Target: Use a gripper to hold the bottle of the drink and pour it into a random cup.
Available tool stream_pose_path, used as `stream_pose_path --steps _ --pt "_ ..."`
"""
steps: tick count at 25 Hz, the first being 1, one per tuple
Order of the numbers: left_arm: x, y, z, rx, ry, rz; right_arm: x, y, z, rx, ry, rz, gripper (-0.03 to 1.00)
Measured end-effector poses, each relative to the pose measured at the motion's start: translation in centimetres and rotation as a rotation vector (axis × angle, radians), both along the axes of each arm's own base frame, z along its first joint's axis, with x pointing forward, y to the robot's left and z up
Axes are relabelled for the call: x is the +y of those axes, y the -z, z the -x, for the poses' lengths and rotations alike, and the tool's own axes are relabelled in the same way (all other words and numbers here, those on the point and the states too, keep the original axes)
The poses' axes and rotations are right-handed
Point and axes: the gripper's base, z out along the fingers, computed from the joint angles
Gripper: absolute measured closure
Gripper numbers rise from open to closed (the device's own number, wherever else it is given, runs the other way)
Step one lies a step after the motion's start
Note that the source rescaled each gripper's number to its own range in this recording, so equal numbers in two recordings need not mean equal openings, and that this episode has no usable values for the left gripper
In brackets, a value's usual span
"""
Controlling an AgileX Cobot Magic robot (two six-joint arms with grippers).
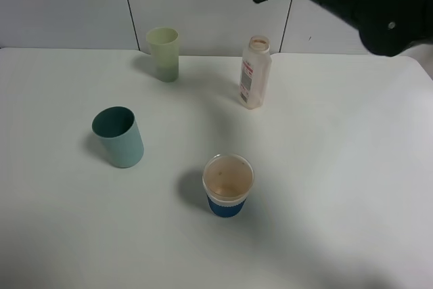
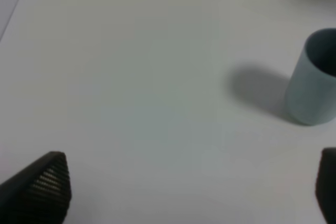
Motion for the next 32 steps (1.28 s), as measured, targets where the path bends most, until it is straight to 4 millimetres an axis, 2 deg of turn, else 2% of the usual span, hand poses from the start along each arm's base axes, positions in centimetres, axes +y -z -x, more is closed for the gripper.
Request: stream_pose_path --steps 3,6,17,22,28,32 --pt "0.0 0.0 0.0 0.000 0.000 0.000 -0.8 -2.8 1.8 -0.015 0.003 0.022 -0.03" --pt "0.0 0.0 0.0 0.000 0.000 0.000 -1.5 -4.8 3.4 -0.004 0.001 0.038 -0.03" --pt "0.0 0.0 0.0 0.000 0.000 0.000 -4.8 -10.3 10.5 0.037 0.008 0.113 -0.03" --pt "0.0 0.0 0.0 0.000 0.000 0.000 -6.1 -11.4 12.5 0.053 0.029 0.102 -0.03" --pt "0.0 0.0 0.0 0.000 0.000 0.000 -9.6 -11.4 13.2 0.145 0.172 0.110 -0.03" --pt "0.0 0.0 0.0 0.000 0.000 0.000 -11.6 -12.3 15.1 0.151 0.252 0.054 -0.03"
